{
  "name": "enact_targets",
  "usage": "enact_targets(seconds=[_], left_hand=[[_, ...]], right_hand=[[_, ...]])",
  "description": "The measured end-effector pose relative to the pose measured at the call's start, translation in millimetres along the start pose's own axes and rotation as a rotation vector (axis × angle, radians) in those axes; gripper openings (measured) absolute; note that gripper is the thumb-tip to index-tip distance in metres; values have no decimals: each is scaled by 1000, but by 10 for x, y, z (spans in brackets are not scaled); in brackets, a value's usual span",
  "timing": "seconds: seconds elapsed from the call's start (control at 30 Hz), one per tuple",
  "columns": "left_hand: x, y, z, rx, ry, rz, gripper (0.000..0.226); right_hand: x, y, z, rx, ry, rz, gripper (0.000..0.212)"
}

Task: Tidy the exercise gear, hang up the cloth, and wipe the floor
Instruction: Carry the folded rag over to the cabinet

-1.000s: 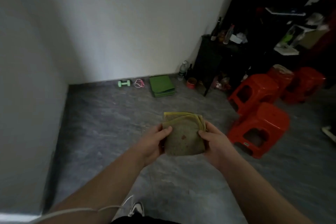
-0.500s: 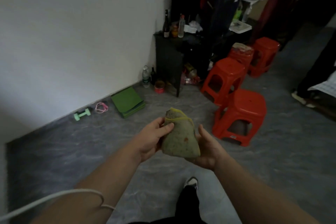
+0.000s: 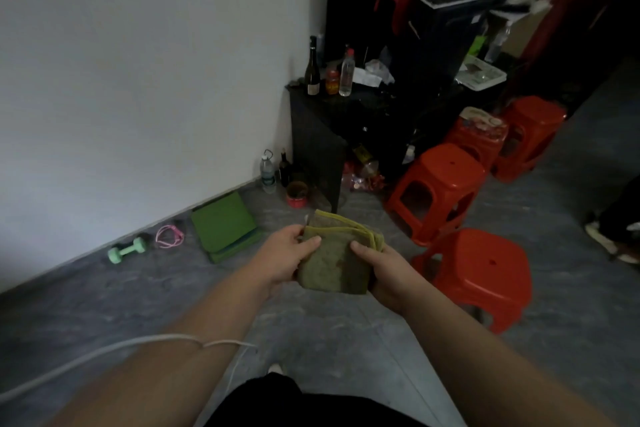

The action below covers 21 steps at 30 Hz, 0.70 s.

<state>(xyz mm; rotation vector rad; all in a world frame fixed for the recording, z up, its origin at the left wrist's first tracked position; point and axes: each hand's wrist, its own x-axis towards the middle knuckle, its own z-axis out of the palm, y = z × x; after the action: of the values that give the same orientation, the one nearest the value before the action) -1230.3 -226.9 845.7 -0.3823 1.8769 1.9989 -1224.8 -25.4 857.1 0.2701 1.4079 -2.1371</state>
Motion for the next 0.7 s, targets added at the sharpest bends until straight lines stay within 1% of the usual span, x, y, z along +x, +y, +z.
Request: enact_targets(seconds=[0.1,0.17,0.27,0.3,0.4,0.5,0.57,0.7], left_hand=[[626,215,-85,26,6,38,19],[1056,373,-166,32,-24,46,22],[1759,626,-327,57,-92,62,32],[1995,705,-374,97,-90,74,32],[2697,977,-509,245,11,104,22],[3322,1243,-612,318,17,81,19],[3695,1356,-667,440,24,79,24],[4352,1537,-646,768,50,129,45]], right_hand=[[521,-348,-51,-119,35,-63,26],[885,-598,-85,-156,62,-41,29],[1467,-983,-135,-132,77,1,30],[1666,-1104,-157,-125,97,-1,31],[2309,-1436,-258,-171,175,-20,32],[2898,-1680,-405,-238,261,-28,33],[3229,-1817,-557,-276,307,-32,34],[3835,-2155,-957,-376,371,-32,32]])
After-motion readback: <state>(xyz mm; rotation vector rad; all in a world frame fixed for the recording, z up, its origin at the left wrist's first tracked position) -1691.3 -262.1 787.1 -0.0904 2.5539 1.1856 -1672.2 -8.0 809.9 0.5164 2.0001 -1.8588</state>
